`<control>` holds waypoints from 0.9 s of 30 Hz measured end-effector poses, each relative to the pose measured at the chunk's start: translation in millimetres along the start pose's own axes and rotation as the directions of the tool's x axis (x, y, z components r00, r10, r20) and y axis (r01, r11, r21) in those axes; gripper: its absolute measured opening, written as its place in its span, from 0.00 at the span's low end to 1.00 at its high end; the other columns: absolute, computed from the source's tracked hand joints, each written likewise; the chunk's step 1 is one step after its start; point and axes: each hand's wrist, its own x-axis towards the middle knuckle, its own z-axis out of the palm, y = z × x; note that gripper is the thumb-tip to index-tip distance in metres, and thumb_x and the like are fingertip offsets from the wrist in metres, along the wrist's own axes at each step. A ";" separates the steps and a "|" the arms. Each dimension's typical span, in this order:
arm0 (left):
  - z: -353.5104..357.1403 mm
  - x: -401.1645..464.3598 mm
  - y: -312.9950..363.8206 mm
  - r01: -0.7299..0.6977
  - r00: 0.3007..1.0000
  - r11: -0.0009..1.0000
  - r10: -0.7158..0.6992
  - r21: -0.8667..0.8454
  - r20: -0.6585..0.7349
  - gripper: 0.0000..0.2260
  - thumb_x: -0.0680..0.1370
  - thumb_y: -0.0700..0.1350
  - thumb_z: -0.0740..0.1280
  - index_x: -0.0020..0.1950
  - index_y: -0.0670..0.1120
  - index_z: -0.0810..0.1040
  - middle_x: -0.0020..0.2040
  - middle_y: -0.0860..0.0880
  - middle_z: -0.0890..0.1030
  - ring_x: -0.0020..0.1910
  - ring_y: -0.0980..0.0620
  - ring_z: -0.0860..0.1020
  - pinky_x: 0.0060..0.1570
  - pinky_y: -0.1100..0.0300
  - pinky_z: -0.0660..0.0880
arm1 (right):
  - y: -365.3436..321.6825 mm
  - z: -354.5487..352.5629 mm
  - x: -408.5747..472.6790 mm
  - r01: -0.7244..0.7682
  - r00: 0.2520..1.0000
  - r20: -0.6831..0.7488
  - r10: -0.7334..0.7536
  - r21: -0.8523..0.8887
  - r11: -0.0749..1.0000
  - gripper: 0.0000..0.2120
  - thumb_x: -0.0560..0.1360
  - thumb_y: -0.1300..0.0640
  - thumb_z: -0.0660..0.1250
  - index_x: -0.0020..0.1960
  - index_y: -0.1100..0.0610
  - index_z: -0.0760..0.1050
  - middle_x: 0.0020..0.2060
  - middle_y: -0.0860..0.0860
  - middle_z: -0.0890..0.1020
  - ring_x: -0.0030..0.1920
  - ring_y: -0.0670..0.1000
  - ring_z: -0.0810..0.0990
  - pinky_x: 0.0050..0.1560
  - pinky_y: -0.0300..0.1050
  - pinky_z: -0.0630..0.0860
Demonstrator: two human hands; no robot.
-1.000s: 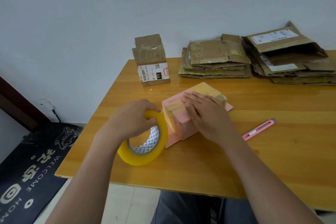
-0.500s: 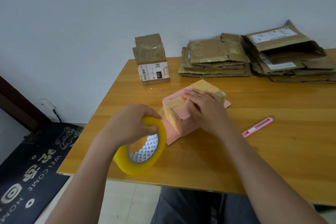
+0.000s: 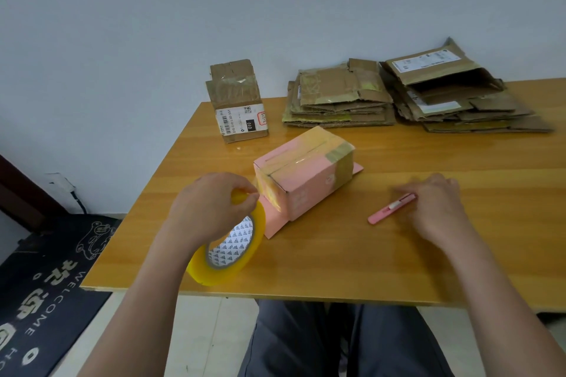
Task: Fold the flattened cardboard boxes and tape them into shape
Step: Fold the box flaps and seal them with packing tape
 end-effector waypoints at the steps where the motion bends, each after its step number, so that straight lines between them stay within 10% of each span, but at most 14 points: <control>1: 0.4 -0.8 0.7 0.006 1.000 1.000 -0.006 0.004 -0.002 0.10 0.79 0.60 0.62 0.56 0.62 0.79 0.55 0.60 0.79 0.52 0.57 0.75 0.51 0.56 0.78 | 0.1 0.8 -3.2 0.023 1.000 0.006 -0.023 -0.016 1.000 0.20 0.77 0.67 0.60 0.60 0.48 0.81 0.47 0.52 0.67 0.54 0.57 0.65 0.53 0.47 0.65; 8: -1.5 -11.3 4.4 0.064 0.998 0.997 -0.064 -0.043 0.003 0.11 0.79 0.59 0.61 0.56 0.59 0.79 0.57 0.61 0.75 0.59 0.55 0.73 0.58 0.52 0.75 | -15.3 0.3 -6.8 0.144 0.989 -0.009 -0.145 -0.053 0.988 0.09 0.75 0.66 0.65 0.47 0.56 0.82 0.44 0.50 0.69 0.50 0.52 0.69 0.44 0.46 0.72; 15: -18.5 -12.8 -9.9 0.063 0.988 0.961 -0.022 -0.268 0.153 0.08 0.81 0.51 0.63 0.56 0.57 0.80 0.52 0.63 0.75 0.53 0.59 0.72 0.54 0.60 0.69 | -40.0 -24.3 -20.8 0.318 0.869 -0.462 -0.176 0.251 0.914 0.06 0.75 0.65 0.68 0.46 0.57 0.72 0.46 0.50 0.71 0.42 0.44 0.67 0.37 0.31 0.64; 20: -16.0 -9.2 -14.2 0.069 0.965 0.944 0.018 -0.322 0.261 0.08 0.77 0.57 0.67 0.56 0.63 0.79 0.57 0.64 0.73 0.60 0.59 0.69 0.58 0.60 0.64 | -73.0 -26.7 -23.1 0.683 0.692 -0.626 -0.359 0.408 0.606 0.08 0.79 0.57 0.66 0.49 0.63 0.77 0.39 0.51 0.79 0.35 0.47 0.77 0.32 0.37 0.73; 27: -15.2 -6.9 -22.0 0.130 0.948 0.889 0.018 -0.440 0.318 0.09 0.75 0.57 0.71 0.55 0.64 0.80 0.61 0.62 0.74 0.59 0.60 0.71 0.58 0.58 0.67 | -128.9 -1.9 -36.7 0.602 0.779 -0.459 -0.428 0.739 0.302 0.07 0.77 0.61 0.69 0.55 0.60 0.79 0.47 0.46 0.81 0.47 0.47 0.81 0.41 0.38 0.78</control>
